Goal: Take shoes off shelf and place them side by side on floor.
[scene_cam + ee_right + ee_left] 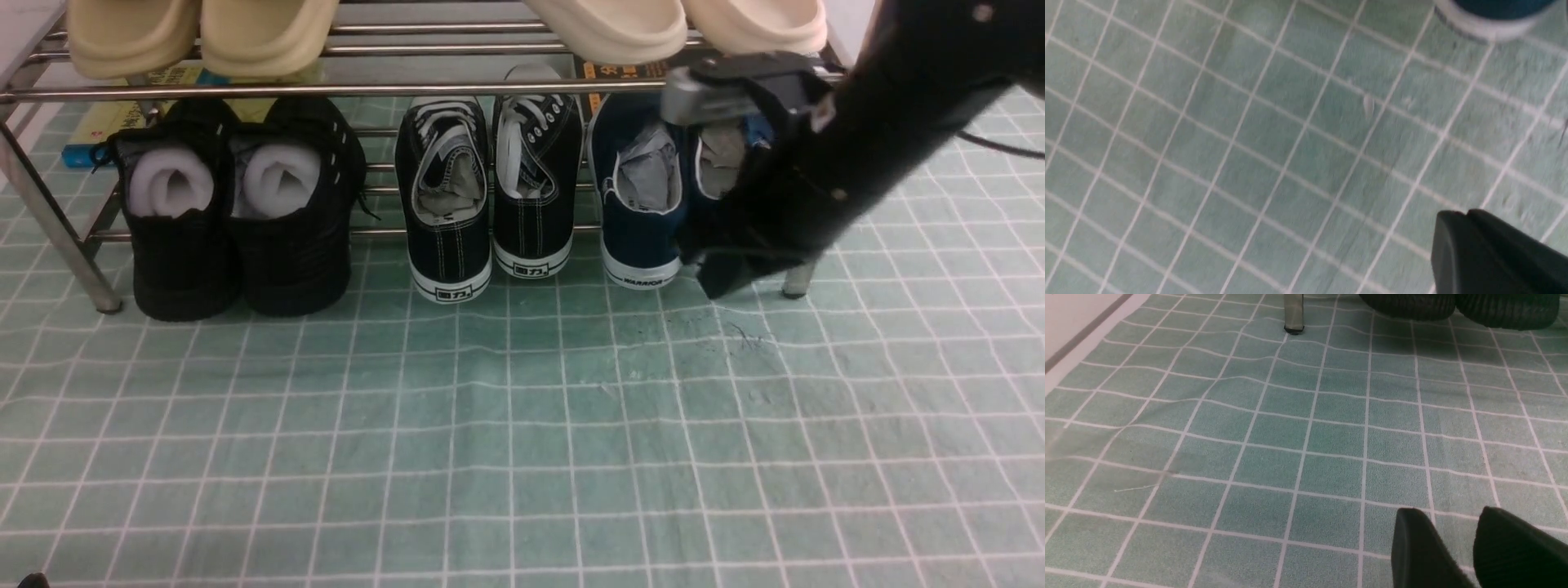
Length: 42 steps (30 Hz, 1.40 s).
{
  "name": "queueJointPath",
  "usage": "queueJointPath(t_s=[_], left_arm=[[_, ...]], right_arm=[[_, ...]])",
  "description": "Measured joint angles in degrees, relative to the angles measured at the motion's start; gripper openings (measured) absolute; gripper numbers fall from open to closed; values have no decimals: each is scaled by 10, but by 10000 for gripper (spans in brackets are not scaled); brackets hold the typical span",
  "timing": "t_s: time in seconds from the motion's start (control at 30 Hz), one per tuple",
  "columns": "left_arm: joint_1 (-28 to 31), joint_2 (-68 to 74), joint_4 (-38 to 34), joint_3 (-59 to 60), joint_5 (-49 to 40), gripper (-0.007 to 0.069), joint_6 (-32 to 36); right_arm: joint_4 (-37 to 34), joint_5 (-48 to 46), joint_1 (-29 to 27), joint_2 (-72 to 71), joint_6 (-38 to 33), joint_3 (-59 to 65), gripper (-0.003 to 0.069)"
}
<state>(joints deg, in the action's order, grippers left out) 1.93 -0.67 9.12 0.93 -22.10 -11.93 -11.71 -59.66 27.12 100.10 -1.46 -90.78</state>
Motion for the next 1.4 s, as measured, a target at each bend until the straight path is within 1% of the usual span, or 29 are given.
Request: queueJointPath(t_s=[0.03, 0.17, 0.2, 0.3, 0.33, 0.4, 0.43, 0.47, 0.53, 0.63, 0.73, 0.77, 0.8, 0.87, 0.9, 0.93, 1.0, 1.03, 1.1, 1.13, 1.17, 1.23, 1.4], left_arm=[[0, 0, 0, 0, 0, 239, 0], [0, 0, 0, 0, 0, 239, 0], [0, 0, 0, 0, 0, 239, 0], [0, 0, 0, 0, 0, 239, 0], [0, 0, 0, 0, 0, 239, 0], [0, 0, 0, 0, 0, 239, 0], [0, 0, 0, 0, 0, 239, 0], [0, 0, 0, 0, 0, 241, 0], [0, 0, 0, 0, 0, 242, 0], [0, 0, 0, 0, 0, 242, 0], [0, 0, 0, 0, 0, 242, 0], [0, 0, 0, 0, 0, 242, 0], [0, 0, 0, 0, 0, 242, 0], [0, 0, 0, 0, 0, 242, 0], [0, 0, 0, 0, 0, 242, 0], [0, 0, 0, 0, 0, 242, 0], [0, 0, 0, 0, 0, 242, 0], [0, 0, 0, 0, 0, 242, 0], [0, 0, 0, 0, 0, 242, 0], [0, 0, 0, 0, 0, 242, 0], [0, 0, 0, 0, 0, 242, 0], [0, 0, 0, 0, 0, 242, 0], [0, 0, 0, 0, 0, 242, 0]], right_arm=[[13, 0, 6, 17, 3, -25, 69], [55, 3, 21, 80, 15, -115, 178], [55, 3, 21, 83, 15, -119, 185], [80, 10, 25, 125, 15, -173, 321], [84, 12, 25, 130, 15, -178, 342], [94, 31, 25, 145, 15, -188, 409], [94, 33, 25, 146, 15, -188, 414], [100, 48, 25, 154, 15, -189, 443], [105, 67, 25, 164, 15, -190, 466], [113, 91, 26, 179, 15, -192, 472], [133, 109, 26, 197, 15, -192, 456], [145, 110, 26, 203, 15, -192, 434], [150, 110, 26, 206, 15, -192, 427], [158, 111, 26, 210, 15, -192, 377], [158, 112, 26, 211, 15, -192, 339], [158, 112, 26, 212, 15, -192, 331], [154, 112, 27, 212, 15, -192, 227], [154, 112, 28, 212, 15, -192, 208], [151, 111, 29, 212, 19, -192, 66], [151, 111, 29, 211, 20, -192, 58], [149, 109, 29, 209, 20, -192, 35], [147, 105, 29, 206, 20, -192, 38], [113, 47, 26, 175, 20, -192, 41]])
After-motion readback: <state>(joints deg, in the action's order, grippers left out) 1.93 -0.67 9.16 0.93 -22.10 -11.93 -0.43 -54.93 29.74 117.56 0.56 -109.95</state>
